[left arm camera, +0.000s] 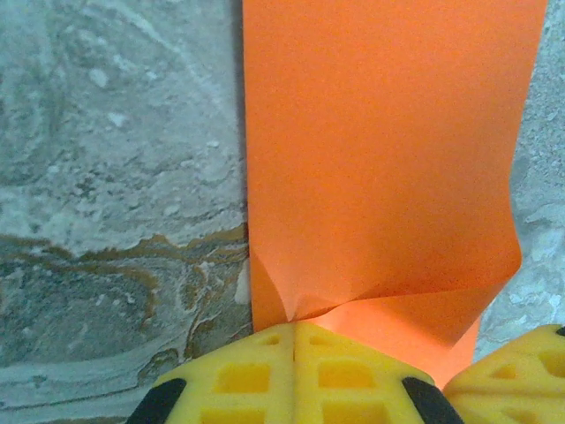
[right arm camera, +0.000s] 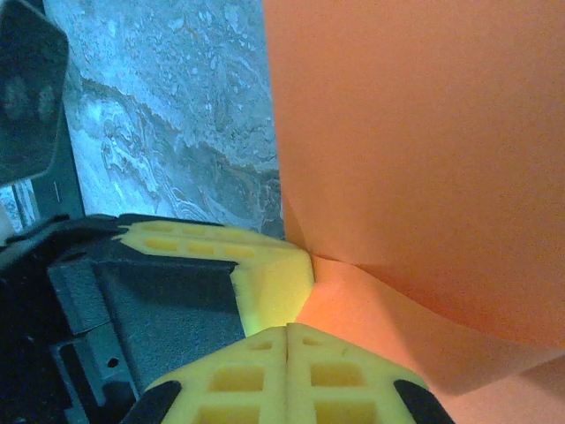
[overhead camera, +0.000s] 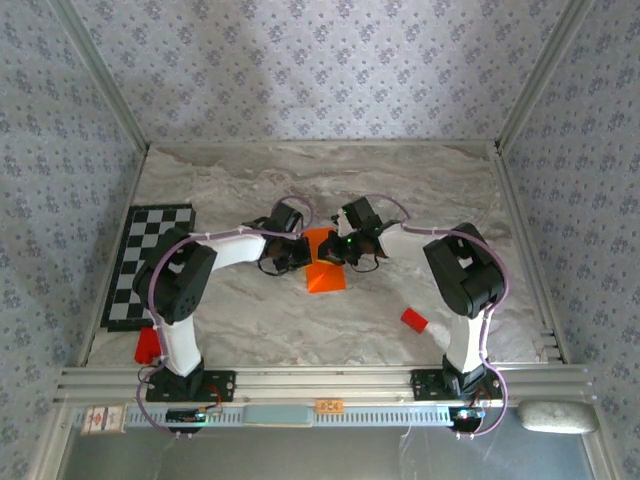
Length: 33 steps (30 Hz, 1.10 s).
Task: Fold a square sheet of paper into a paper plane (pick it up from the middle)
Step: Fold the triangle a second time at the center of the table.
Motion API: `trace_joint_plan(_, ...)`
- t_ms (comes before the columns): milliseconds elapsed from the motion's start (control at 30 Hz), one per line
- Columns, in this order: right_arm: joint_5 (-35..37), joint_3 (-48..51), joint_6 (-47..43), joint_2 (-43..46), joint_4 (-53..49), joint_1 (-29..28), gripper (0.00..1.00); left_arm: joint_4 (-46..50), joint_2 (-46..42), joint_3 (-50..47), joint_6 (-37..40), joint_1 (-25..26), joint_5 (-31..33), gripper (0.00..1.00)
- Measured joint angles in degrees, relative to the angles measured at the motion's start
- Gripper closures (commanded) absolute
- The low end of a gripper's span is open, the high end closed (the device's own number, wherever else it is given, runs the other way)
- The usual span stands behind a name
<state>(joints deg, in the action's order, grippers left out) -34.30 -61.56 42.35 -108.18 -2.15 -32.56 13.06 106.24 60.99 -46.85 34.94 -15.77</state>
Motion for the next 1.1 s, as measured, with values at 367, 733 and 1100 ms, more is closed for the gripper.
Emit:
trace_joint_plan(367, -0.9, 1.1, -1.3, -1.4, 0.0, -0.6, 1.00, 0.9, 0.7, 1.1, 2.9, -0.1, -0.1, 1.00)
trace_joint_plan(733, -1.4, 1.7, -3.0, -3.5, 0.0, -0.5, 1.00, 0.9, 0.7, 1.1, 2.9, -0.1, -0.2, 1.00)
trace_joint_plan(1100, -0.6, -0.1, -4.3, -4.0, -3.5, -0.4, 1.00, -0.5, -4.2, -1.0, -1.4, -0.2, -1.3, 0.90)
